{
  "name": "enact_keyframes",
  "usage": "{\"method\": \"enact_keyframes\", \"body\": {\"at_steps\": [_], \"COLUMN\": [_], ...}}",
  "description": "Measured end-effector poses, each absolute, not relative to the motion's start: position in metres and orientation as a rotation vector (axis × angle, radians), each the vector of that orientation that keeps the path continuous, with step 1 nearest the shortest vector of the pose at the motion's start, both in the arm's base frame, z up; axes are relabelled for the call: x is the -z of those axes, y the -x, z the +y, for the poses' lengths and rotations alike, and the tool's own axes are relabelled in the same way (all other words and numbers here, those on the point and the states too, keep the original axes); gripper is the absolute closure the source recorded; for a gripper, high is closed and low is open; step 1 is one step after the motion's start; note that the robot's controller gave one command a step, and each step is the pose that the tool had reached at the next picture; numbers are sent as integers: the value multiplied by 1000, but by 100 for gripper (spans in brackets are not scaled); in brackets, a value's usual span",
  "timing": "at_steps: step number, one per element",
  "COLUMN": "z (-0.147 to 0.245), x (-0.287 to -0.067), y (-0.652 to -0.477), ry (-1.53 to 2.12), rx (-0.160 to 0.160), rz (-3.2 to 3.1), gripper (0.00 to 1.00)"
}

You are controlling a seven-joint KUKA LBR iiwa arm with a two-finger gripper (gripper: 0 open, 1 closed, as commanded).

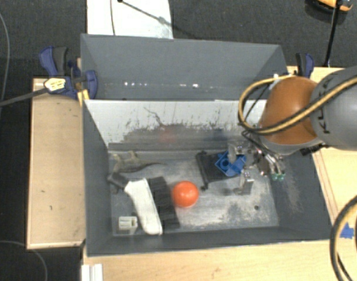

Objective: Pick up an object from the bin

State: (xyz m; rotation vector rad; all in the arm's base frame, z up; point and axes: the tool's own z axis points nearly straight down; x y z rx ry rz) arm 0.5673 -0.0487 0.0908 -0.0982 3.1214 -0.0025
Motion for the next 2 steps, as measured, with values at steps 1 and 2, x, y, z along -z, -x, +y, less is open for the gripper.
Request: {"method": "enact_keyframes", "body": {"at_steps": [1,2], "z": [-40,-40], "x": [-84,-84], "y": [-595,-595], "ry": [-308,-307], "rx": [-11,-11], "rz": [3072,3072], "gripper": [100,100]}}
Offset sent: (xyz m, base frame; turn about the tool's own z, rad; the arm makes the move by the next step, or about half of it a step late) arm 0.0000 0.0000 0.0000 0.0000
